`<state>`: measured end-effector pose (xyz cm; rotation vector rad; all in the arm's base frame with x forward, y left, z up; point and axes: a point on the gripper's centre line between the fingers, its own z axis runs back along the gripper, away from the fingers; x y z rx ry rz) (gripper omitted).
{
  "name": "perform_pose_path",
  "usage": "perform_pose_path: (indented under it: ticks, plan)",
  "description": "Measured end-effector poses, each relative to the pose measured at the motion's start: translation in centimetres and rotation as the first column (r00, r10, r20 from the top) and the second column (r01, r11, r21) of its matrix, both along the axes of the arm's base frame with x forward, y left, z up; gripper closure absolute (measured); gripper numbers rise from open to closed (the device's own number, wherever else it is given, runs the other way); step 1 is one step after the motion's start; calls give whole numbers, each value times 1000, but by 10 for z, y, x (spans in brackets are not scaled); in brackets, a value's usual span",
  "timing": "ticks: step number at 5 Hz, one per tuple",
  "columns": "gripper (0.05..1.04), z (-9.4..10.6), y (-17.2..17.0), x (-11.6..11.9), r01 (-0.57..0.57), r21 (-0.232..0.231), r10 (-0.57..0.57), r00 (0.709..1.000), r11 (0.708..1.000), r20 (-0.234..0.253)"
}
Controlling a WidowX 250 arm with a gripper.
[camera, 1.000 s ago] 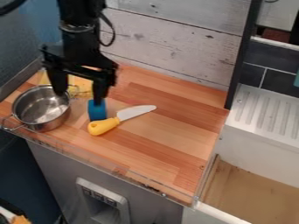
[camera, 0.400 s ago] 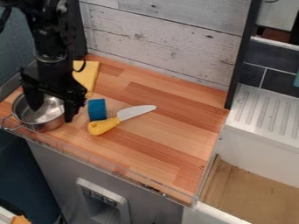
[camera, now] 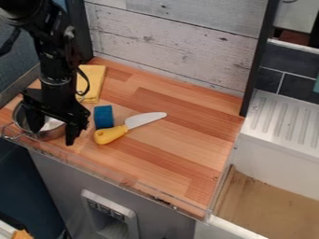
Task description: Moved the silver pot on the upper right side of the surface
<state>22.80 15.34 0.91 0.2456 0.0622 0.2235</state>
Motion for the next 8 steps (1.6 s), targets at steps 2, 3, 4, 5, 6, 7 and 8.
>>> perform_pose_path:
  ticks: [2, 3, 4, 5, 6, 7, 8]
  plan:
    - [84, -13, 10, 9, 17, 2, -17, 1000, 1000, -8]
    - [84, -12, 11, 9, 18, 2, -18, 1000, 1000, -13]
    - [142, -9, 13, 13, 15, 8, -15, 1000, 1000, 0]
    - [437, -8, 14, 16, 11, 9, -11, 1000, 1000, 8]
    - [733, -10, 14, 17, 19, 5, -19, 1000, 1000, 17]
    - [921, -8, 14, 20, 25, 5, -25, 999, 1000, 21]
    - [1011, -7, 16, 21, 25, 9, -25, 999, 1000, 22]
